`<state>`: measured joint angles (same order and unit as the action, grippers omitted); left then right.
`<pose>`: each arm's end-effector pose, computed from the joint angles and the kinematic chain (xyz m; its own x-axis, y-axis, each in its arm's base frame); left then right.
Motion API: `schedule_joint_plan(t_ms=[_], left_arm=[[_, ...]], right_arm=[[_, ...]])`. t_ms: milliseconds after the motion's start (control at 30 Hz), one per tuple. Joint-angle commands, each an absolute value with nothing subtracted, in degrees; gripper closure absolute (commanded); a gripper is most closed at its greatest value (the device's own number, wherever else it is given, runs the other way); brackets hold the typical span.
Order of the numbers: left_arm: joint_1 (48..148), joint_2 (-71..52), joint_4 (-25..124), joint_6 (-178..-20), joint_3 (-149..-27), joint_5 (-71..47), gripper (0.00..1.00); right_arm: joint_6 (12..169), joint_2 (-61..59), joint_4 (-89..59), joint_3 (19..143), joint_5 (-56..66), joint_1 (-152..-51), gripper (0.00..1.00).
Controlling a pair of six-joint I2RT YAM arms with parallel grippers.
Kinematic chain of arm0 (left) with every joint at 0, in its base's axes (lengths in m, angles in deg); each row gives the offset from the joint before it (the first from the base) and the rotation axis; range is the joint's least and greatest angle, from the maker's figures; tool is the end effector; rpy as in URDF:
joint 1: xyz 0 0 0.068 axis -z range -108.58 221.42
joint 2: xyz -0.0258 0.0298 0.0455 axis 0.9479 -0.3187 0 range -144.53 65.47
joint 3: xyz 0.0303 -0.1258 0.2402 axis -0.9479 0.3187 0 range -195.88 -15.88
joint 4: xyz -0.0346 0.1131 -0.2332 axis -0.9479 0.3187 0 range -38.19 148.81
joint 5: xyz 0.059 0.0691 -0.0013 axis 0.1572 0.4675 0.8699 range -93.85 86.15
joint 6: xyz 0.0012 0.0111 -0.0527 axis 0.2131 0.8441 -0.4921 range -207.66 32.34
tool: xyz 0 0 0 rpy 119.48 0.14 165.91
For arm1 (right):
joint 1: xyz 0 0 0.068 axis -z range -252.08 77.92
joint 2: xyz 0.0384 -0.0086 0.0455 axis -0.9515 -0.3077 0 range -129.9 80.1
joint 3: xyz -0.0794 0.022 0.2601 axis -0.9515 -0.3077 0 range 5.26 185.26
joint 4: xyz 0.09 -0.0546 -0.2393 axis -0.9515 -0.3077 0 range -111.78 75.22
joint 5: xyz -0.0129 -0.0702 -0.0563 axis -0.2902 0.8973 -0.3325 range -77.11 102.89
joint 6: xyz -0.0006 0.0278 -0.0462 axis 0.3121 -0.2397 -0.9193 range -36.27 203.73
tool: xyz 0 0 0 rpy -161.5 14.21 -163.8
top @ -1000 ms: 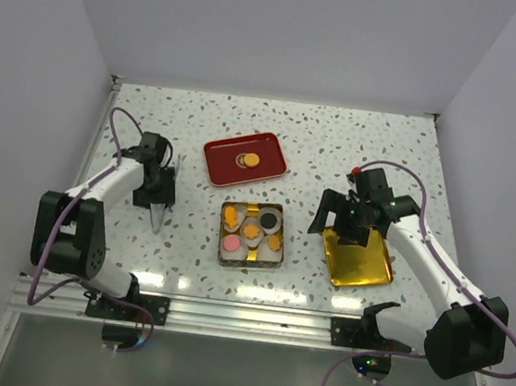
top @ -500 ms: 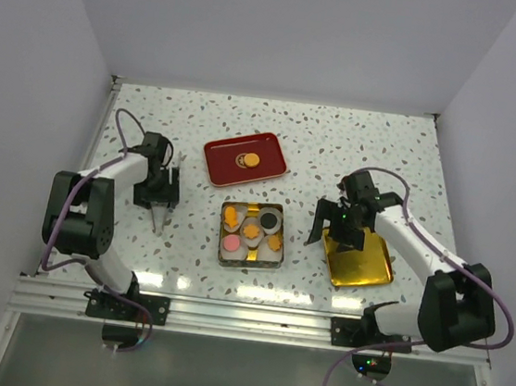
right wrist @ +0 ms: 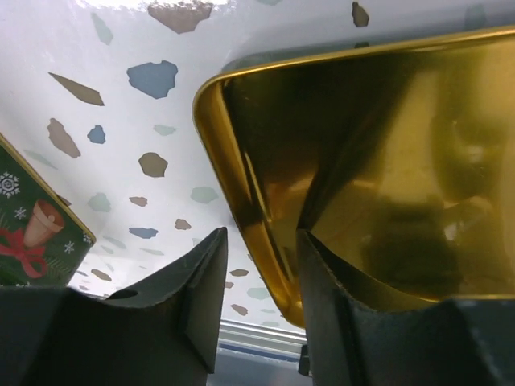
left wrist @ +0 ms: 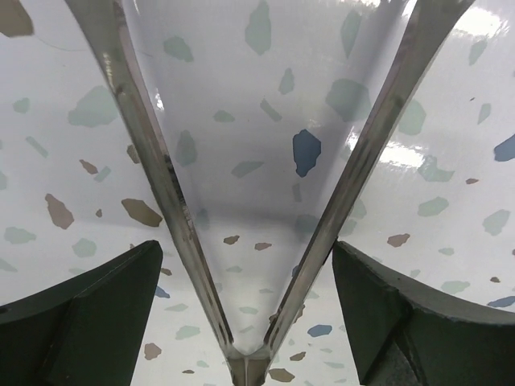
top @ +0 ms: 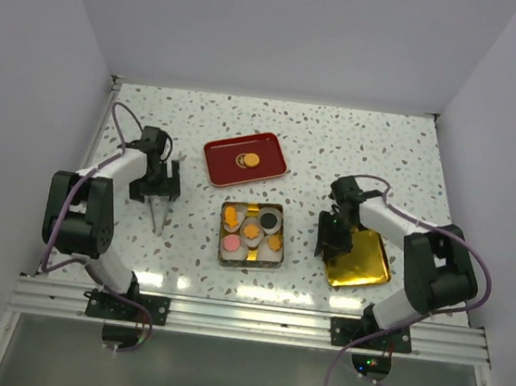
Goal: Pack the cookies
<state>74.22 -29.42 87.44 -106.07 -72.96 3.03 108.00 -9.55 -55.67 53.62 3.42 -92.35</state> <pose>0.3039 -0.0105 0.1690 -0.9130 -0.2691 -0.3065 -0.2885 0.9573 0.0189 0.2390 0.0946 0.1529 -0.9963 0.0641 -0.0570 0.0512 0.9775 0.2046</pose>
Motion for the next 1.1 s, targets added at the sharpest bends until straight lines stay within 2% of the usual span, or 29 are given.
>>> schedule_joint_plan(t_ms=[0, 100, 133, 267, 333, 367, 467, 667, 733, 800, 900, 1000, 1067], left_arm=[[73.35, -25.32, 88.80, -107.87, -77.05, 4.51, 0.07], [73.35, -23.48, 90.47, -108.22, -78.98, 4.77, 0.06], [73.26, -23.04, 91.26, -108.23, -79.77, 4.85, 0.06], [73.35, -20.40, 92.85, -108.31, -80.83, 5.03, 0.05], [73.35, -18.56, 93.72, -108.75, -81.18, 5.03, 0.04], [73.35, -17.94, 93.99, -108.93, -81.27, 4.86, 0.00], [73.35, -14.96, 95.31, -110.51, -81.62, 4.95, 0.00], [73.35, -8.54, 96.63, -112.18, -82.15, 2.67, 0.00], [73.35, -6.08, 96.80, -112.71, -82.41, 1.78, 0.00], [73.35, -3.63, 96.54, -113.06, -82.33, 0.12, 0.00], [73.35, 0.06, 94.62, -113.67, -81.71, -3.21, 0.00], [73.35, 4.02, 90.50, -114.38, -80.05, -9.61, 0.00], [73.35, 6.66, 86.72, -115.25, -78.38, -18.28, 0.00]], right_arm=[[107.55, -12.09, -53.72, 54.22, 5.77, -93.78, 0.58], [108.08, -13.41, -54.94, 55.00, 7.61, -94.75, 0.71], [108.16, -13.59, -55.99, 55.36, 9.45, -95.27, 0.80], [108.34, -14.82, -58.37, 56.94, 12.80, -96.42, 1.00], [108.43, -14.65, -59.51, 57.73, 13.68, -96.86, 1.00], [108.60, -14.39, -59.95, 58.08, 14.29, -97.04, 1.00], [108.69, -12.37, -62.59, 60.80, 15.00, -97.74, 1.00], [109.48, -9.99, -73.39, 77.48, 15.18, -99.94, 1.00], [109.75, -9.72, -76.37, 86.53, 11.94, -100.38, 1.00], [110.45, -9.81, -77.18, 95.81, 7.12, -100.47, 1.00], [114.21, -9.64, -74.47, 105.94, -6.23, -100.55, 1.00], [123.25, -8.41, -64.92, 109.58, -19.50, -100.55, 1.00], [134.97, -5.69, -49.38, 105.58, -29.14, -100.47, 1.00]])
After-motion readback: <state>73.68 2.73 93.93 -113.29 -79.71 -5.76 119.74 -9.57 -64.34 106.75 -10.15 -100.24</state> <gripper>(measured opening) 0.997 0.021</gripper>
